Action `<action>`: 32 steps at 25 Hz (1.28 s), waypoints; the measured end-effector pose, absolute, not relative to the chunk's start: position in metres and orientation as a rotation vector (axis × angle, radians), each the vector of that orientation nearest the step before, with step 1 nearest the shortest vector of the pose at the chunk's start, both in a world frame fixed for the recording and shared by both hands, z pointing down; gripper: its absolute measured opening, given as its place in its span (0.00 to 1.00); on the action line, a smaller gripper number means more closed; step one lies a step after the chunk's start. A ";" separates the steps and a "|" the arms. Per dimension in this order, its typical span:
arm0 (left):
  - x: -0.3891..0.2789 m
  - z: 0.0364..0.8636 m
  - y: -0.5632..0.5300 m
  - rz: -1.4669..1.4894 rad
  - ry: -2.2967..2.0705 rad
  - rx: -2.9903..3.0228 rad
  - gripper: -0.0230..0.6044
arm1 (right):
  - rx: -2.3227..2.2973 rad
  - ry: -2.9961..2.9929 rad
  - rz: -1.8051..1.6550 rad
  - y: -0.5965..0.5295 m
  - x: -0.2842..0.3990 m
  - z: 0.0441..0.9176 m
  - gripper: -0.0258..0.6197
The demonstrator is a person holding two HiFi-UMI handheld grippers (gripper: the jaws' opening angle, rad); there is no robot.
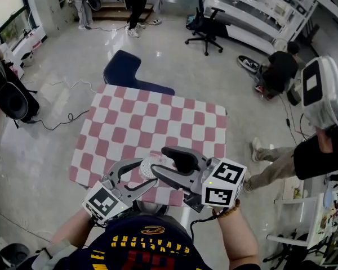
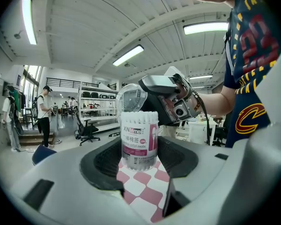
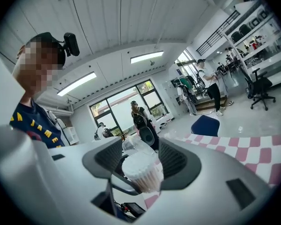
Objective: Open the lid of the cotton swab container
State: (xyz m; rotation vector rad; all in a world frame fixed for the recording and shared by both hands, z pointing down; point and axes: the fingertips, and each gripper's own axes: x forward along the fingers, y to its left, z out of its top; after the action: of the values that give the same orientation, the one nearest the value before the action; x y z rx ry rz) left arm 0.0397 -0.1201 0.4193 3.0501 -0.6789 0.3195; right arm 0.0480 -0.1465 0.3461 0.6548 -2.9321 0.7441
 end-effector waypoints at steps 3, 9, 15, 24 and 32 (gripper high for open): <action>0.040 0.419 -0.118 0.310 -0.675 3.043 0.43 | 0.713 -2.941 0.729 -0.152 0.054 0.341 0.42; 0.041 0.419 -0.115 0.305 -0.663 3.045 0.43 | 0.869 -2.953 0.718 -0.167 0.068 0.335 0.42; 0.042 0.417 -0.109 0.286 -0.636 3.049 0.43 | 0.934 -2.929 0.723 -0.177 0.076 0.342 0.42; 0.045 0.413 -0.103 0.266 -0.614 3.043 0.43 | 1.030 -2.897 0.858 -0.193 0.095 0.360 0.42; 0.045 0.417 -0.104 0.264 -0.614 3.036 0.43 | 1.035 -2.890 0.973 -0.198 0.097 0.379 0.42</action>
State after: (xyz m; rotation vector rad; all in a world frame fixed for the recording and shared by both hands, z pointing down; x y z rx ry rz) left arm 0.0447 -0.1037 0.4166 3.0364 -0.6137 0.2639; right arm 0.0969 -0.1977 0.3788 1.0345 -2.8896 0.9727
